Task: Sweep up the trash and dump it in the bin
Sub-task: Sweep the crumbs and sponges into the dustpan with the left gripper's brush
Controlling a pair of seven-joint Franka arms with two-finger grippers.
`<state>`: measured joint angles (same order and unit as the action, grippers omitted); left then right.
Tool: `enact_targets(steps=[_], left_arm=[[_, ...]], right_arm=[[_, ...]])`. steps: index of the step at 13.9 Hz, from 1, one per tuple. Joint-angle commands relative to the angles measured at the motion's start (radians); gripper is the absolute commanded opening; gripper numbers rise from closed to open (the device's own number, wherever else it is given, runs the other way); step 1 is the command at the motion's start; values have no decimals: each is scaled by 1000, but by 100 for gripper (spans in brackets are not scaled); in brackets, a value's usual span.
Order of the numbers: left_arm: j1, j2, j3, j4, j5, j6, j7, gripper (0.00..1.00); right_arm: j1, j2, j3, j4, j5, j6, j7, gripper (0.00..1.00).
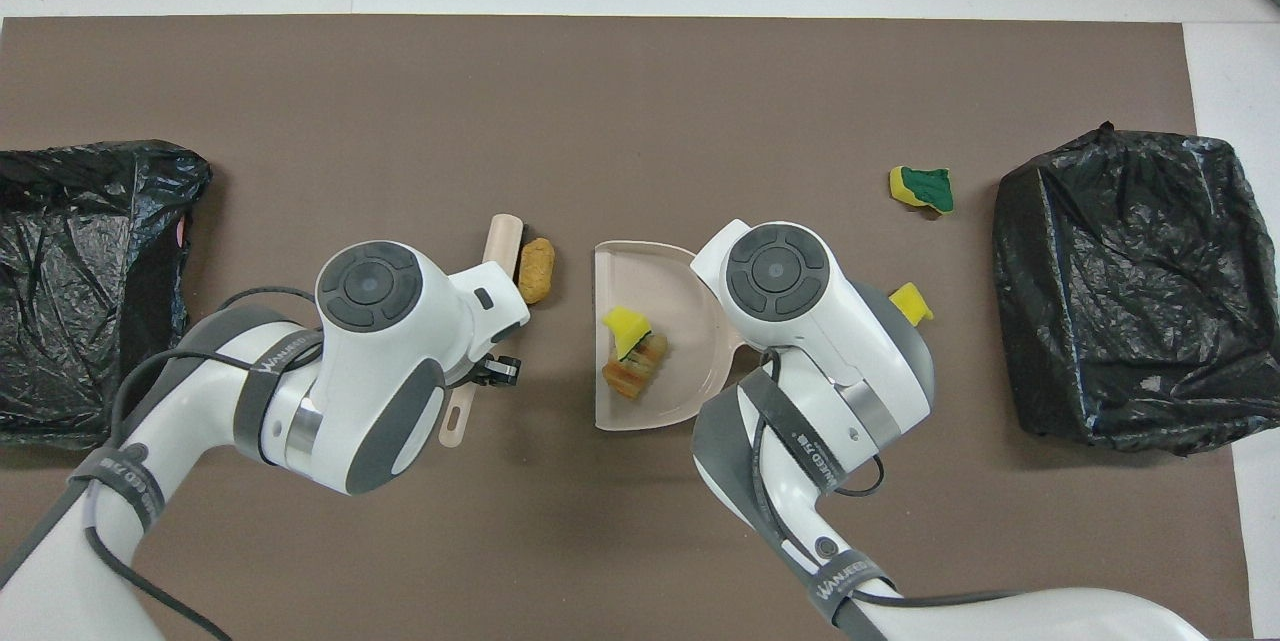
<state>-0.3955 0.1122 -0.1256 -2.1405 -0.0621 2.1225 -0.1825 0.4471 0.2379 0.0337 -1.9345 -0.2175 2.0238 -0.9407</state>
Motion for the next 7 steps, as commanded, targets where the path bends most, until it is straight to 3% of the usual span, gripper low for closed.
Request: enact_targets(steps=[1,7], left_arm=[[-74,-62,17,-59,-63,-4,0,0],[-229,-86,17,-65,-208,2,-60,0]], right_arm=[[4,-3,5,-9,9,1,16,0],[-4,-2,5,-44,102,82,5,0]])
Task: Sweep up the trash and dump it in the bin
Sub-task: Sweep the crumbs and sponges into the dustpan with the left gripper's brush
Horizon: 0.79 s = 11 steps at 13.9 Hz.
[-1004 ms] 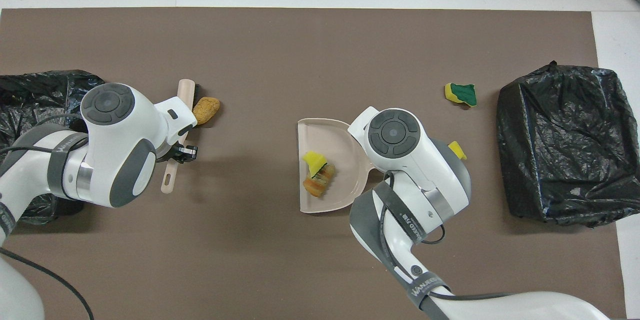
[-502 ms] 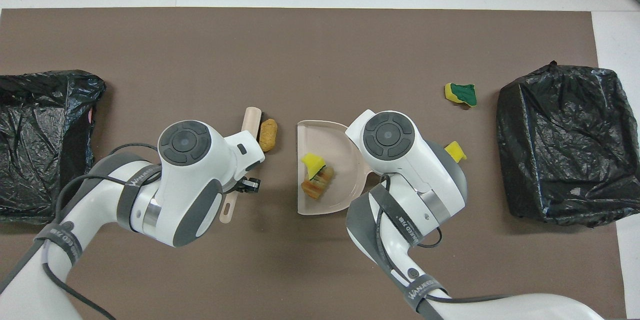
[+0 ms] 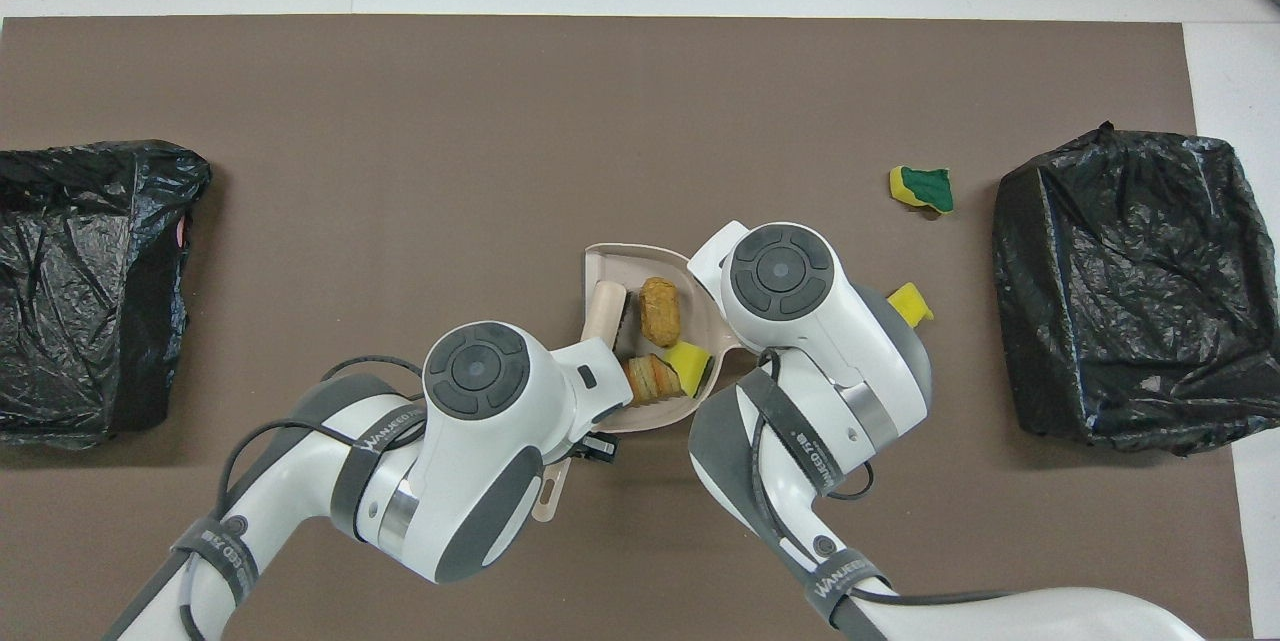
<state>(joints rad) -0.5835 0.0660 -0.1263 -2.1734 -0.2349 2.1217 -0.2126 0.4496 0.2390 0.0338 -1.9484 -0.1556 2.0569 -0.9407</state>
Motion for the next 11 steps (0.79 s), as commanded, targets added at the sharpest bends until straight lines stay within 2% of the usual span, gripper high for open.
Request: enact_targets(steps=[1,3,6,8,11], left_arm=[[-39,-43,19,-31,-37,-2,-37,0],[-29,-43,24,-31,-40,-34,-44,0],[-19,-46,30,-22,-38,-69,-149,0],[-6,-80,33,4,-32,-132,-200,0],[77,-161,33,46,-24,-241,-211,0]], right_arm=[[-9,-3,5,-30,41,49,5,0],[-11,-3,5,-18,41,48,5,0],[-34,-13,5,3,44,28,-55,0],[-49,-29,5,12,56,20,-88,0],[-72,-43,3,60,56,-49,-125,0]])
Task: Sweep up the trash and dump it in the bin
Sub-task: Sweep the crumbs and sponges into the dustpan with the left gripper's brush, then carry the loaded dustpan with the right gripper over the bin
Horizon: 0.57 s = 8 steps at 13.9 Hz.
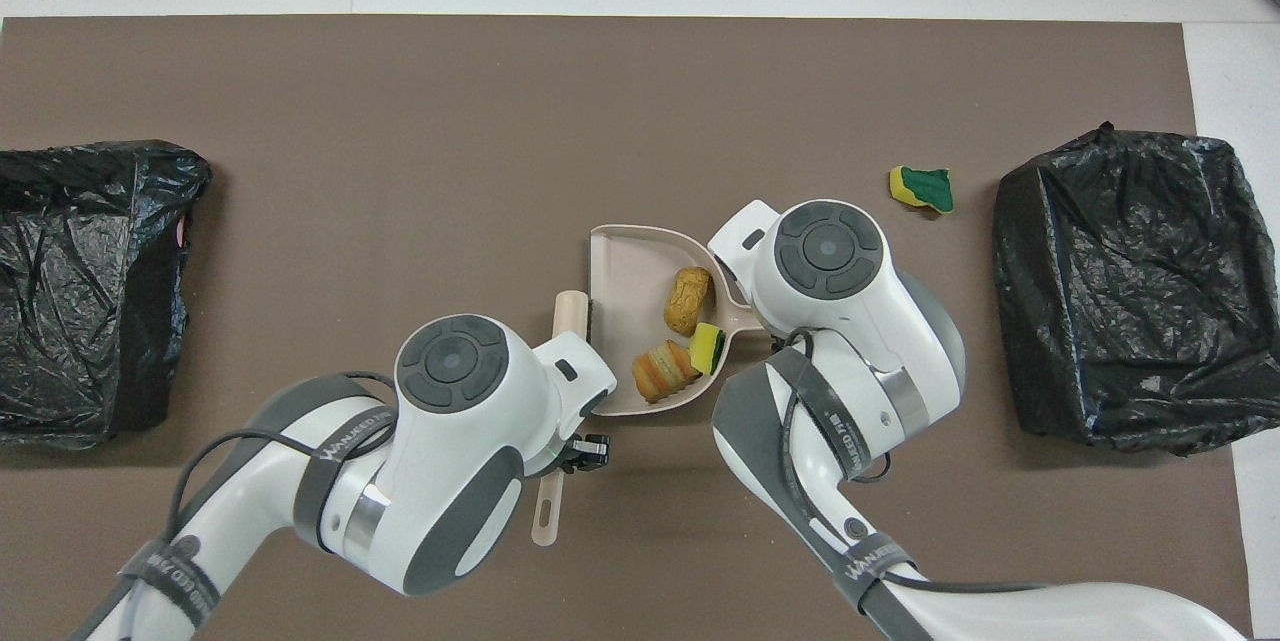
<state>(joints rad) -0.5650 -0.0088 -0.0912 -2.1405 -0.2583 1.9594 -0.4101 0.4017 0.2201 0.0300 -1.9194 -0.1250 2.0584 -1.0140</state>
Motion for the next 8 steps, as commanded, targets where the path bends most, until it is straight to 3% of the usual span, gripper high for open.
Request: enact_targets(steps=[1,4,8], left_arm=[[89,-126,-4,16,1,-103,-13,0],[71,-195,-19,-7,17,-220,-122,0],[-83,-218,-27,-88,17,-92,-286,0]], right_arm=[[-36,-27,7,48,25,-73,-69,0],[-85,-36,7,97,30,-136,-148,0],[-185,-51,-1,161,44,-210,-315,0]])
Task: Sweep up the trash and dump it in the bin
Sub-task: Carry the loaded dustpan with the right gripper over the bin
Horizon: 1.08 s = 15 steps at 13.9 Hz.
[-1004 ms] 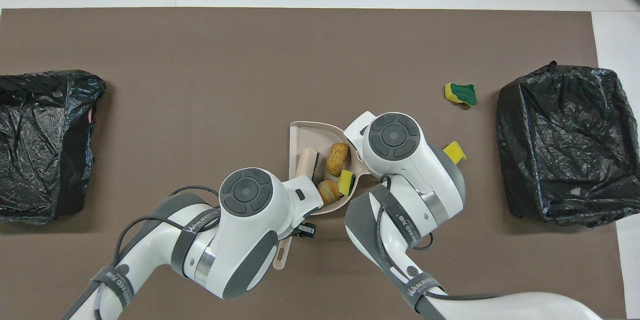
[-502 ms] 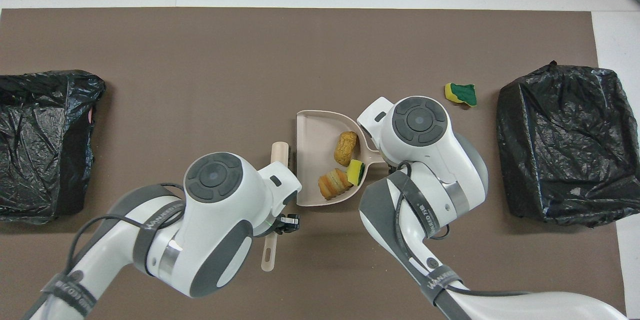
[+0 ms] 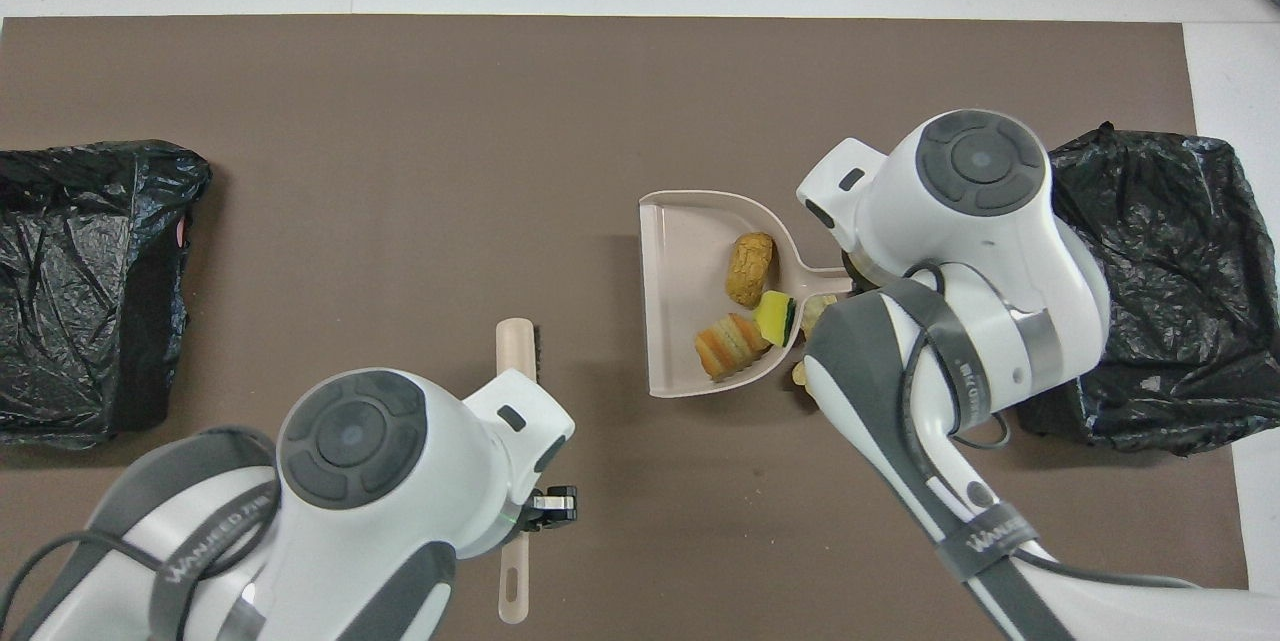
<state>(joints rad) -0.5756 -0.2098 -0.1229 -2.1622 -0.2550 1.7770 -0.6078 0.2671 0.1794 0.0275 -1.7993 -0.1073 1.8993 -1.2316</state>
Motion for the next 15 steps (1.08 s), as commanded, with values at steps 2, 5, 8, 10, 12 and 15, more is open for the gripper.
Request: enact_targets(steps=[2,5,8,10,12,15], left_arm=[[-150,10,5,-138,14,223,-121,0],[-208,65,5,-180,14,321,-173,0],[-211,104,5,-197,14,410,-175,0],[-211,110,5,-199,14,417,-173,0],[-214,125,5,-202,16,436,-173,0],[-224,144,5,-211,16,470,-167,2]], right_arm=[[-104,-11,-1,87,24,-88,-176,0],[-173,-15,-3,129,17,-135,-267,0],[-239,-49,-6,135,5,-154,-325,0],[-297,-64,-8,133,5,-167,-361,0],[-373,-70,-8,135,3,-167,-435,0],[-486,-75,-9,133,-35,-167,-486,0]])
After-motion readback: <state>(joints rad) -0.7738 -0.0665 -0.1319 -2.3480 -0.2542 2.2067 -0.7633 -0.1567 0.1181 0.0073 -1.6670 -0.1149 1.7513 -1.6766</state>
